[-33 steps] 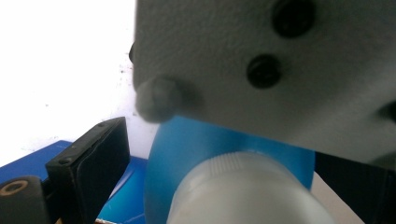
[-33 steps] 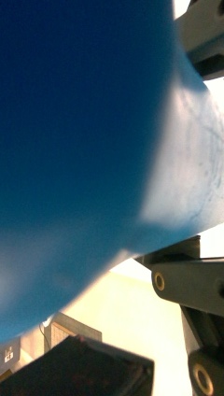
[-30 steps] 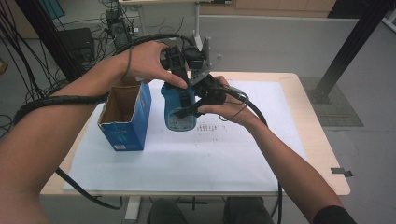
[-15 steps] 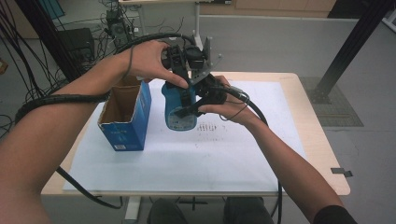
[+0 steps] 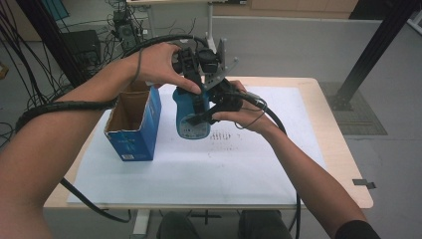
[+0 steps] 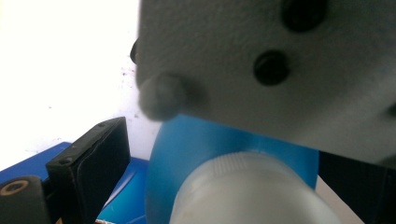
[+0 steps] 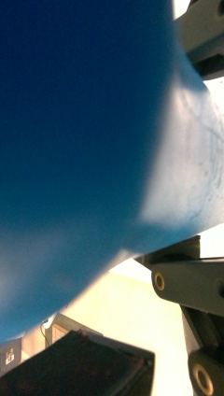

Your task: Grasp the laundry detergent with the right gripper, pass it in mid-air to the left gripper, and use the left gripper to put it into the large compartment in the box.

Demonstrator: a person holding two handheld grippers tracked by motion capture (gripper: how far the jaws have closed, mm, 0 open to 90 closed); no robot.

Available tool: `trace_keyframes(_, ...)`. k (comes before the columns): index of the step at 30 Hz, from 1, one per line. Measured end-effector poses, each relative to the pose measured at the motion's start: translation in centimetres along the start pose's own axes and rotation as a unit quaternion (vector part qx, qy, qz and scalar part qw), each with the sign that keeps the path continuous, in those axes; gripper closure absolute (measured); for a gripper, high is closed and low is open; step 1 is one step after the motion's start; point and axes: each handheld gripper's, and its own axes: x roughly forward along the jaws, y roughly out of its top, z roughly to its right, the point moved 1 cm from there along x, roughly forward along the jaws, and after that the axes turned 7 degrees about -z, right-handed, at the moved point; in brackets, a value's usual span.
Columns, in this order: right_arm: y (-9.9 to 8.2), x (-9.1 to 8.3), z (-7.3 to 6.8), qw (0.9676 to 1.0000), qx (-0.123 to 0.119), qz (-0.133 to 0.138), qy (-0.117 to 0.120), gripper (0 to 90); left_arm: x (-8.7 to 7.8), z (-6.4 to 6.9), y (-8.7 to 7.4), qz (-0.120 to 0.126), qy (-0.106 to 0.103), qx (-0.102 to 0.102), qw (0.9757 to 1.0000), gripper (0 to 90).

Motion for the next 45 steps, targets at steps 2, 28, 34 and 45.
trace_keyframes(2, -0.01, 0.05, 0.04, 1.0000, -0.003, 0.000, -0.001, 44.3, -0.02, 0.01, -0.05, 0.000, 0.001, 0.000, 1.0000, 6.1)
trace_keyframes(28, 0.04, -0.11, -0.10, 1.0000, 0.001, 0.002, 0.001, 44.2, -0.20, 0.20, -0.09, 0.001, 0.004, 0.002, 1.0000, 6.1)
trace_keyframes(34, 0.04, -0.14, -0.10, 1.0000, 0.001, 0.001, 0.001, 44.2, -0.28, 0.21, -0.08, 0.000, 0.004, 0.001, 1.0000, 6.2)
trace_keyframes(45, 0.05, -0.19, -0.09, 1.0000, -0.002, 0.003, -0.001, 44.2, -0.33, 0.25, -0.09, 0.000, 0.008, 0.002, 1.0000, 6.3)
